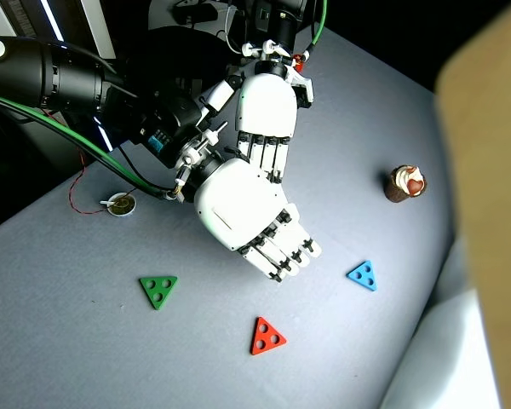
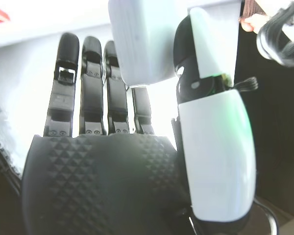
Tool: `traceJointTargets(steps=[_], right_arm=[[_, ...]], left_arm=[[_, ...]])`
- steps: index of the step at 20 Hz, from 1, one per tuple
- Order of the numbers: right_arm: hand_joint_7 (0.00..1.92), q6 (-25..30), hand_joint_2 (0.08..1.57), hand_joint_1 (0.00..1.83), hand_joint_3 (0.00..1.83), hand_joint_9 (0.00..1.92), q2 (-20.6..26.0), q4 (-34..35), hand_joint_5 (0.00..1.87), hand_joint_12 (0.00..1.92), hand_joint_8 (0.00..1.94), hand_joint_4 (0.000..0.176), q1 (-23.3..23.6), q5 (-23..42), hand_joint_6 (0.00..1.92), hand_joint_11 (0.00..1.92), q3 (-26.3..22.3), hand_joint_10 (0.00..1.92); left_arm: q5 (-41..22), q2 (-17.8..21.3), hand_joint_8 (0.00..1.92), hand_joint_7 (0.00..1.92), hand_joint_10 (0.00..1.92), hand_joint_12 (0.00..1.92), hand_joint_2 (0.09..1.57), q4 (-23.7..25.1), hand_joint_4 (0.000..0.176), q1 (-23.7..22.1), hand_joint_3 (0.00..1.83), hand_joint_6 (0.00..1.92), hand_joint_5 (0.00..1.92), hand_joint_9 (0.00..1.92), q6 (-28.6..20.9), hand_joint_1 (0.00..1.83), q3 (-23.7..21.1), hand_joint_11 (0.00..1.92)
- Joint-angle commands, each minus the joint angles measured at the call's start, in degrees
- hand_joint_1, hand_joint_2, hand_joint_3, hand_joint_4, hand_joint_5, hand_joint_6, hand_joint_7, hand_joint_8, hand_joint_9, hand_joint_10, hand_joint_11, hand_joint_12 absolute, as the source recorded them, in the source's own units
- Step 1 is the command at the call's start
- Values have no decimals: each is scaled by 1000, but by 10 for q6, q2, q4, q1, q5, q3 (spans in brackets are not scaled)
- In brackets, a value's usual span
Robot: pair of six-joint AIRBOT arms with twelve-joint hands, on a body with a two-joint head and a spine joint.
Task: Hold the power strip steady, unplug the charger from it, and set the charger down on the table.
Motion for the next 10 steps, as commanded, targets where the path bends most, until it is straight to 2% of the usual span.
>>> traceJointTargets(steps=[1, 5, 6, 7, 8, 9, 10], right_arm=[[582, 4, 1074, 1110, 0, 579, 8, -49, 518, 754, 5, 0, -1, 28, 4, 285, 0, 9], [706, 4, 1107, 1117, 2, 715, 9, -52, 620, 759, 7, 0, -2, 28, 5, 424, 1, 11], [862, 4, 1074, 1181, 0, 884, 9, -53, 804, 700, 11, 0, -2, 28, 12, 637, 1, 18], [862, 4, 1074, 1181, 0, 884, 10, -54, 804, 700, 11, 0, -2, 28, 12, 637, 1, 18], [1236, 4, 1026, 1357, 0, 1128, 10, -56, 1064, 532, 192, 0, -2, 28, 545, 943, 0, 601], [1183, 4, 1039, 1385, 0, 1097, 11, -58, 1084, 574, 566, 0, -2, 28, 719, 1029, 0, 934], [1190, 4, 1038, 1385, 1, 1090, 12, -59, 1089, 646, 570, 0, -2, 28, 720, 1016, 0, 957]], left_arm=[[-27, -1, 9, 170, 9, 121, 1052, -3, 0, 1, 0, 5, 160, 144, -1, 30, -1, 63], [-27, 0, 1, 158, 1, 115, 1050, -3, 0, 1, 0, 0, 149, 130, -3, 6, -3, 55], [-28, 0, 0, 152, 1, 114, 1050, -3, 0, 1, 0, 0, 146, 129, -3, 6, -3, 54], [-28, 1, 0, 152, 1, 114, 1050, -3, 0, 1, 0, 0, 146, 129, -3, 6, -3, 54], [-29, 1, 0, 151, 0, 114, 1051, -3, 0, 1, 0, 0, 146, 126, -4, 8, -3, 57], [-29, 2, 3, 158, 2, 113, 1050, -3, 0, 1, 0, 4, 156, 132, -4, 8, -3, 57], [-29, 3, 4, 163, 4, 115, 1049, -3, 0, 1, 0, 5, 160, 137, -4, 4, -4, 64]])
